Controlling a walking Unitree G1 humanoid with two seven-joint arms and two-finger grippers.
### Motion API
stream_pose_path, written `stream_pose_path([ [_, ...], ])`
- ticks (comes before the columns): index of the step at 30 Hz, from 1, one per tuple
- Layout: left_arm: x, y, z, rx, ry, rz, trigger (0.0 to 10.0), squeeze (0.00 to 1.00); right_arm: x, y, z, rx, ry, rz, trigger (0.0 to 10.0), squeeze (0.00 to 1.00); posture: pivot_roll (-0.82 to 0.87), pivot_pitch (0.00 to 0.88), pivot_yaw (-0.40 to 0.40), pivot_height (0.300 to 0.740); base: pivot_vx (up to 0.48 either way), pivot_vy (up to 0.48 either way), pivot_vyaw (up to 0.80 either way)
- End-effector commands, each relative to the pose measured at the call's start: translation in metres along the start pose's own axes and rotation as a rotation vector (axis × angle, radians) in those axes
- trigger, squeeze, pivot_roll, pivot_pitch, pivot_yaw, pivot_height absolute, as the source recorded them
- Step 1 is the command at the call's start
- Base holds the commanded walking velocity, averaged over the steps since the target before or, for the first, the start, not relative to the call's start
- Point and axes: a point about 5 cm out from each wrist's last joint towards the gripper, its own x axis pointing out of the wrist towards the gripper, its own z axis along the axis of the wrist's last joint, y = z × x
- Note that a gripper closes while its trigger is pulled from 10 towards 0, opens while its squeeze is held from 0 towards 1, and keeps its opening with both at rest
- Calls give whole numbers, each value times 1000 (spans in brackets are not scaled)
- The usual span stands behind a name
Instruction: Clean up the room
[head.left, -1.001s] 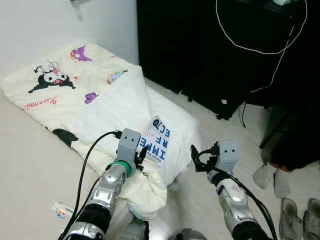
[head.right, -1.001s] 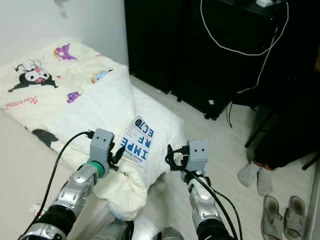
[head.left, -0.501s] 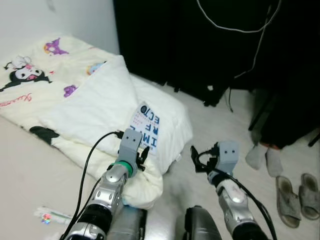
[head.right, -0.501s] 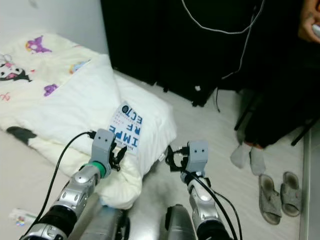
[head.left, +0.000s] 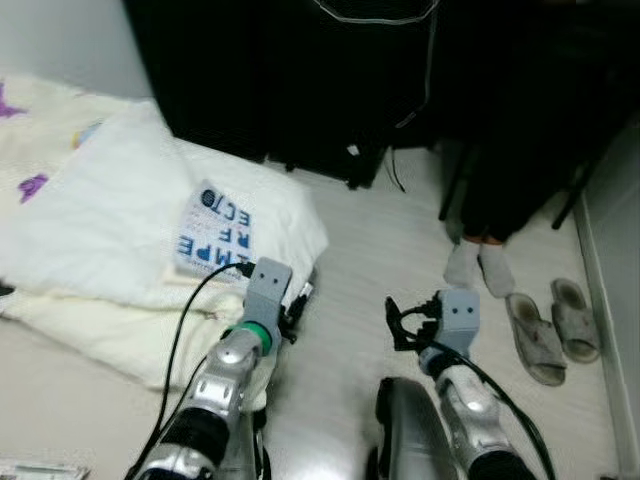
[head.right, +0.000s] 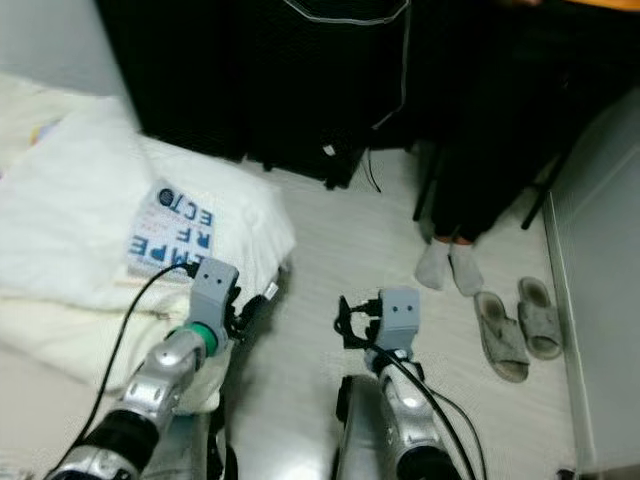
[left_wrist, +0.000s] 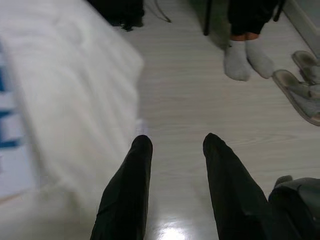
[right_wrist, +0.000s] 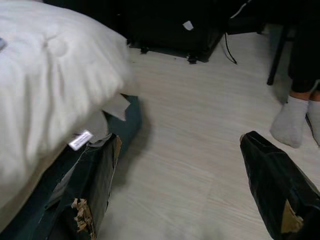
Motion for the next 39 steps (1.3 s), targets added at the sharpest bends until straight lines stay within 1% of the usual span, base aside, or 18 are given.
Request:
stream_pose_path([
  [1, -1, 2, -5, 12, 25, 3, 10000, 0, 0, 2, -1, 7, 6, -2, 10000, 0, 24, 41, 20, 556, 0, 0, 0],
  [5, -1, 2, -5, 17, 27, 7, 10000, 0, 1, 2, -1, 4, 7, -5, 10000, 0, 24, 41, 20, 556, 0, 0, 0],
  [10, -1, 10, 2, -4, -2, 72, 10000, 0, 2, 3, 1, 6, -2, -1, 10000, 0, 24, 38, 25, 556, 0, 0, 0],
  [15, -8, 56, 44, -205, -145, 344, 10000, 0, 6, 2, 16, 22, -73, 17, 10000, 0, 31, 46, 17, 556, 0, 0, 0],
  [16, -11, 67, 48, -243, -156, 418, 10000, 0, 7, 3, 17, 22, -79, 23, 10000, 0, 31, 46, 17, 556, 0, 0, 0],
  [17, -11, 67, 48, -243, -156, 418, 10000, 0, 7, 3, 17, 22, -79, 23, 10000, 0, 31, 46, 17, 556, 0, 0, 0],
  [19, -15, 83, 48, -309, -144, 540, 10000, 0, 9, 5, 19, 21, -85, 35, 10000, 0, 42, 49, 11, 556, 0, 0, 0],
  [21, -16, 88, 47, -299, -128, 586, 10000, 0, 10, 6, 20, 21, -85, 39, 10000, 0, 42, 49, 11, 556, 0, 0, 0],
  [22, -18, 90, 38, -230, -76, 662, 10000, 129, 12, 8, 20, 22, -85, 43, 10000, 0, 41, 50, 14, 556, 0, 0, 0],
  [23, -19, 91, 35, -200, -51, 691, 10000, 129, 12, 9, 21, 23, -86, 44, 10000, 0, 41, 50, 14, 556, 0, 0, 0],
  [24, -19, 91, 35, -200, -51, 691, 10000, 129, 12, 9, 21, 23, -86, 44, 10000, 0, 41, 50, 14, 556, 0, 0, 0],
  [25, -21, 92, 31, -197, -32, 712, 10000, 306, 11, 10, 21, 24, -87, 45, 10000, 0, 35, 53, 17, 556, 0, 0, 0],
  [26, -21, 92, 31, -197, -32, 712, 10000, 306, 11, 10, 21, 24, -87, 45, 10000, 0, 35, 53, 17, 556, 0, 0, 0],
  [27, -24, 93, 29, -186, -12, 726, 10000, 808, 11, 11, 20, 25, -89, 46, 10000, 0, 32, 58, 19, 556, 0, 0, 0],
  [28, -26, 94, 27, -195, -2, 729, 10000, 867, 9, 11, 20, 27, -89, 46, 10000, 0, 32, 58, 19, 556, 0, 0, 0],
  [29, -31, 94, 24, -225, 10, 699, 10000, 1000, 6, 10, 18, 28, -85, 45, 10000, 0, 32, 72, 23, 556, 0, 0, 0],
  [33, -52, 97, 20, -287, 37, 606, 10000, 1000, -1, 7, 11, 30, -66, 37, 10000, 0, 37, 80, 24, 556, 0, 0, 0],
  [39, -73, 107, 10, -349, 100, 648, 10000, 1000, -2, 8, 8, 30, -53, 38, 10000, 0, 49, 91, 24, 556, 0, 0, 0],
])
